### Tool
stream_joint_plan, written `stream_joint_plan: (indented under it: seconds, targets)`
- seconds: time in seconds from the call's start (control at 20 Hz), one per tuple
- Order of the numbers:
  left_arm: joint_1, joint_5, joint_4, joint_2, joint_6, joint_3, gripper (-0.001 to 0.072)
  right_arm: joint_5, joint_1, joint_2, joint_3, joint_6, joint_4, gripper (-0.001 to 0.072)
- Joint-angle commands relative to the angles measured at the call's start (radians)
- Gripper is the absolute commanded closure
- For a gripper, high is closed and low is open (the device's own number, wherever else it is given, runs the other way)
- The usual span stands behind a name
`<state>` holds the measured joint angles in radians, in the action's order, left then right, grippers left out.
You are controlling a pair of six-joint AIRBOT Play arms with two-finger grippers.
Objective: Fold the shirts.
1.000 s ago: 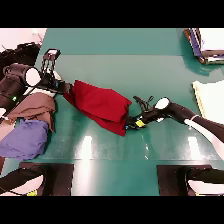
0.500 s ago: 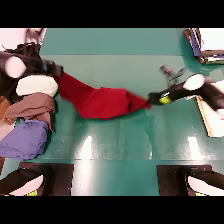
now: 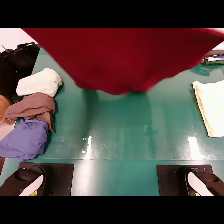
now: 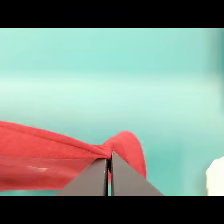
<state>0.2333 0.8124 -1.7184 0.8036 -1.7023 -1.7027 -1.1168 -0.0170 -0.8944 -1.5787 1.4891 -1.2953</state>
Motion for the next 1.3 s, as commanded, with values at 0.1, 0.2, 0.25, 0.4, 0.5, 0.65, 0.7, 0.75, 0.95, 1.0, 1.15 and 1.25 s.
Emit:
stream_joint_plan:
  seconds: [0.1, 0.2, 0.25, 0.4, 0.5, 0.65, 0.7, 0.75, 0.95, 1.0, 1.15, 1.25]
  targets:
    - [-0.001, -0.008, 0.075, -0.074, 0.001, -0.226, 0.0683, -0.009, 0.088, 0.055, -0.283, -0.018, -0.018, 0.0698]
    - [-0.001, -0.008, 0.118, -0.073, 0.009, -0.280, 0.0683, -0.049, 0.129, 0.027, -0.379, -0.025, -0.017, 0.0699]
    - [-0.001, -0.003, 0.128, -0.073, 0.009, -0.285, 0.0684, -0.076, 0.148, 0.003, -0.433, -0.026, -0.016, 0.0698]
    - [-0.001, 0.150, 0.116, -0.024, 0.039, -0.285, 0.0684, -0.172, 0.163, -0.101, -0.550, -0.026, -0.014, 0.0699]
    - [-0.001, 0.301, 0.102, 0.064, 0.050, -0.253, 0.0683, -0.212, 0.118, -0.162, -0.516, -0.024, -0.015, 0.0699]
    - [-0.001, 0.374, 0.095, 0.224, 0.080, -0.089, 0.0683, -0.235, 0.040, -0.270, -0.338, -0.018, -0.018, 0.0699]
    - [-0.001, 0.357, 0.095, 0.276, 0.079, -0.015, 0.0682, -0.257, 0.026, -0.325, -0.290, -0.013, -0.018, 0.0699]
    - [-0.001, 0.322, 0.096, 0.335, 0.079, 0.067, 0.0683, -0.267, 0.016, -0.380, -0.251, -0.013, -0.018, 0.0699]
    - [-0.008, 0.129, 0.088, 0.582, 0.079, 0.254, 0.0682, -0.180, -0.014, -0.607, -0.141, -0.014, -0.016, 0.0699]
    - [-0.020, 0.095, 0.089, 0.643, 0.074, 0.250, 0.0682, -0.155, -0.016, -0.661, -0.142, -0.014, -0.004, 0.0699]
    - [-0.067, 0.036, 0.098, 0.725, 0.027, 0.238, 0.0682, -0.096, -0.029, -0.752, -0.142, -0.013, -0.008, 0.0698]
    - [-0.097, 0.047, 0.103, 0.724, 0.027, 0.229, 0.0286, -0.062, -0.029, -0.769, -0.142, -0.013, -0.005, 0.0697]
